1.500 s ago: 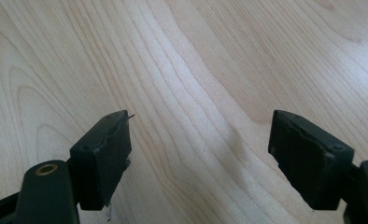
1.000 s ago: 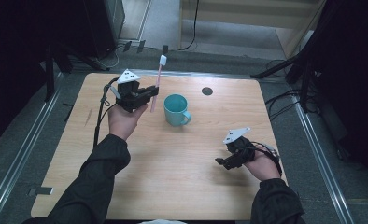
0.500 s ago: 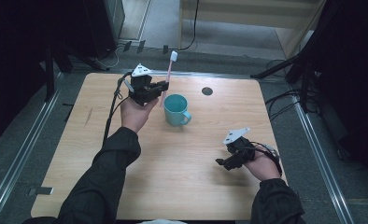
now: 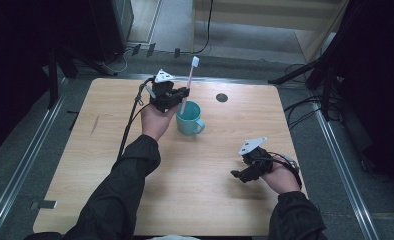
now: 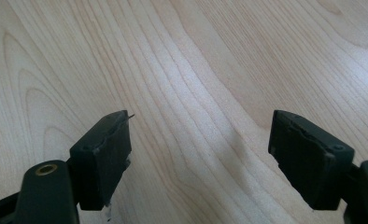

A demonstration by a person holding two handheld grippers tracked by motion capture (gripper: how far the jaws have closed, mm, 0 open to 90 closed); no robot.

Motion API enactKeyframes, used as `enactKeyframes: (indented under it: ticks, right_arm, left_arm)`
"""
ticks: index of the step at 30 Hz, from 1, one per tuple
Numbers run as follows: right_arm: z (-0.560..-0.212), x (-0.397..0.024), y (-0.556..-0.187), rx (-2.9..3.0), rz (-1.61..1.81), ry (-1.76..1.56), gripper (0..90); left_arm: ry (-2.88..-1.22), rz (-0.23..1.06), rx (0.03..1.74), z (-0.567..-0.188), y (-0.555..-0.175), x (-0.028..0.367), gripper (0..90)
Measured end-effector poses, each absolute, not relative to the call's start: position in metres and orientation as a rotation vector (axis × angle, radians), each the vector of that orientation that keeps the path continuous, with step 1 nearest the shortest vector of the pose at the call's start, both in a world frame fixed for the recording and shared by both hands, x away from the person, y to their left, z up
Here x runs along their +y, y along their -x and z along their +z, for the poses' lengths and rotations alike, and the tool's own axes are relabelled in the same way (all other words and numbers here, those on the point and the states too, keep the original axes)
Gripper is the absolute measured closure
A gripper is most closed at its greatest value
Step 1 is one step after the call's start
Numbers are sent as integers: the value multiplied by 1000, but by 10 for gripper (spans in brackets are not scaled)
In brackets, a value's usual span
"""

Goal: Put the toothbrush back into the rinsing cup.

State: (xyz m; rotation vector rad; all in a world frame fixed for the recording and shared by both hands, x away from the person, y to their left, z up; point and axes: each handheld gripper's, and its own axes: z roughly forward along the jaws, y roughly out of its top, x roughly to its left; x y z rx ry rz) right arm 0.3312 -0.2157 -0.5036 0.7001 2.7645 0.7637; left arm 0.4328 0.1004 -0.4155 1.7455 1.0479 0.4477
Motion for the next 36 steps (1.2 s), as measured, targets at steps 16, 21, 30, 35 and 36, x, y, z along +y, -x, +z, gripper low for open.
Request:
enactKeyframes:
  ticks: [16,21,30,35,36]
  right_arm:
    - [-504,-214,-331,2772,752,-694,210]
    - [-504,-214,-331,2774,747,-689,210]
    - [-505,-214,-331,2774,746,-687,210]
    - [-505,-214,-331,2775,745,-687,210]
    - [-505,-214,-331,2775,745,-687,210]
  left_arm:
    - [-1765,435,1081,-439,-438,97,841]
    - [-1773,428,1088,-445,-437,99,841]
    - [-1803,414,1096,-456,-436,96,841]
    - [-1826,410,1104,-461,-435,95,841]
    - [-1826,410,1104,-461,-435,95,841]
